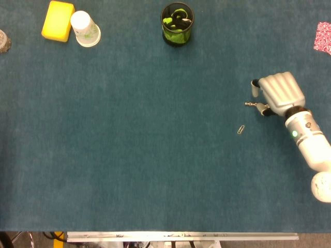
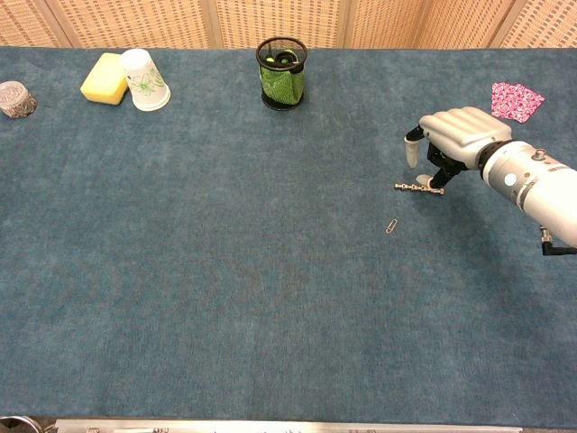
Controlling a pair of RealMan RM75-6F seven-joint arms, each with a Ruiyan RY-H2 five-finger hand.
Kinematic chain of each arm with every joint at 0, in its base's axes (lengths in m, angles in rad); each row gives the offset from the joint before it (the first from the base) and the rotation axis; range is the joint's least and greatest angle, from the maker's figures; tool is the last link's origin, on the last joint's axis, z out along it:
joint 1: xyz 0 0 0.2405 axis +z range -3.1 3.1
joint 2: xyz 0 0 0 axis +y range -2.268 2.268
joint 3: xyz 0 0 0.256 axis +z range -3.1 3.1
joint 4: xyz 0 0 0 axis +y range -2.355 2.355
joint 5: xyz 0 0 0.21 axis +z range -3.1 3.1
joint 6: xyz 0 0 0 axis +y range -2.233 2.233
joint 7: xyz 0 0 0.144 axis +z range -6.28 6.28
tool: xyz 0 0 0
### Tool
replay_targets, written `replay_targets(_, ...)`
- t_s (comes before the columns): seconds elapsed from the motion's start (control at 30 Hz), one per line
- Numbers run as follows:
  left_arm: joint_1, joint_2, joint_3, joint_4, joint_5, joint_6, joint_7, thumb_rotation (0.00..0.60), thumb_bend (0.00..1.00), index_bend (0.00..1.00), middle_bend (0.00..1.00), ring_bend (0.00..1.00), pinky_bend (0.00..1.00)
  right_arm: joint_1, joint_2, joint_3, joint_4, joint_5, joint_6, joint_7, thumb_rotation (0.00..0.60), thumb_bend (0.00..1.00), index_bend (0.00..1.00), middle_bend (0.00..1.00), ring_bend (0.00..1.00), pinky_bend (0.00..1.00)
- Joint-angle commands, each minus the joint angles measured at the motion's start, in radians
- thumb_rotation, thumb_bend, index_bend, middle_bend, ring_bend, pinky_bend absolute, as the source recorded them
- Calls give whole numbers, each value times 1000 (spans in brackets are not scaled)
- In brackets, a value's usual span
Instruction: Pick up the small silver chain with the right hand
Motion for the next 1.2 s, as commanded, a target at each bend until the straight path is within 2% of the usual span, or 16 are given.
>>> replay_targets(0.03, 0, 1, 0, 1, 0, 0, -1, 600, 347, 79, 92, 115, 100, 4, -15, 4, 18, 8, -8, -1, 600, 305, 507, 977, 1000, 1000)
replay_targets(0.37, 2, 4, 1, 2, 2, -1, -3, 600, 347, 78, 92, 115, 100, 12, -59, -3, 62, 41, -26, -28, 600, 244, 507, 977, 1000, 1000)
replay_targets(0.97, 8, 6, -2, 17, 1, 5, -24, 600, 347, 78, 92, 115, 100, 34, -122, 9, 122, 86, -37, -70, 600, 255, 510, 977, 1000, 1000)
replay_targets(1.2, 10, 3, -2, 25, 1, 5, -33, 600, 347, 78, 92, 115, 100, 37, -129, 5, 128, 107, -34, -92, 600, 291, 521, 978, 1000, 1000)
